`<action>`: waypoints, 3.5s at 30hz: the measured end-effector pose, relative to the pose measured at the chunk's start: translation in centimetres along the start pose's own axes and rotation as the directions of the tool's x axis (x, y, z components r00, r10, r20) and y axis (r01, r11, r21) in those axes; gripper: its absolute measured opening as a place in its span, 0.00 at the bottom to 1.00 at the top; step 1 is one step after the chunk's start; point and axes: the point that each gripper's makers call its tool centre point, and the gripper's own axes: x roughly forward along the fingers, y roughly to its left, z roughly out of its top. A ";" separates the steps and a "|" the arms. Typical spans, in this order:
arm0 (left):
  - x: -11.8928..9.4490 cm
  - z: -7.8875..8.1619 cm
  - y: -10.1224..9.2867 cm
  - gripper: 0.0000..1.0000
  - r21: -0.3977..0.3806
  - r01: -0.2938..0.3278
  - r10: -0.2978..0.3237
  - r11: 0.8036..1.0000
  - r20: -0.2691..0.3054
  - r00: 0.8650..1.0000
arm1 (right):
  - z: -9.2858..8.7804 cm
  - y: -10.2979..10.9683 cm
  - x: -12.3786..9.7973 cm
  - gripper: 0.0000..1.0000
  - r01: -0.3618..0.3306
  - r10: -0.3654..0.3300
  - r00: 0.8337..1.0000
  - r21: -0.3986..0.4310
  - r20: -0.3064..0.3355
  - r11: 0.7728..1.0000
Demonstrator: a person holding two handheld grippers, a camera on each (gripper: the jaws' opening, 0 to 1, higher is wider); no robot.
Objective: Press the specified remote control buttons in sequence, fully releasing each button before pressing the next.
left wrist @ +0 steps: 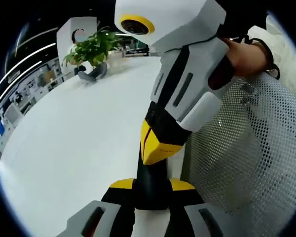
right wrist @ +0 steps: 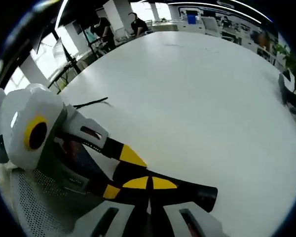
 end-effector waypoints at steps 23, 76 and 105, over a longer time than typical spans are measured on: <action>0.1 0.0 0.3 0.24 0.045 0.045 -0.039 0.998 -0.122 0.992 | 2.6 -4.6 -11.3 0.30 0.162 -0.167 0.866 0.052 0.471 0.985; 1.7 2.4 17.9 0.24 0.272 0.088 -0.012 0.958 -0.269 0.963 | 2.8 -6.2 -10.2 0.61 0.266 -0.243 0.856 0.015 0.456 0.964; 3.2 4.1 29.5 0.24 0.305 0.026 0.079 0.952 -0.326 0.942 | 2.7 -6.6 -9.6 0.76 0.282 -0.253 0.866 -0.004 0.432 0.959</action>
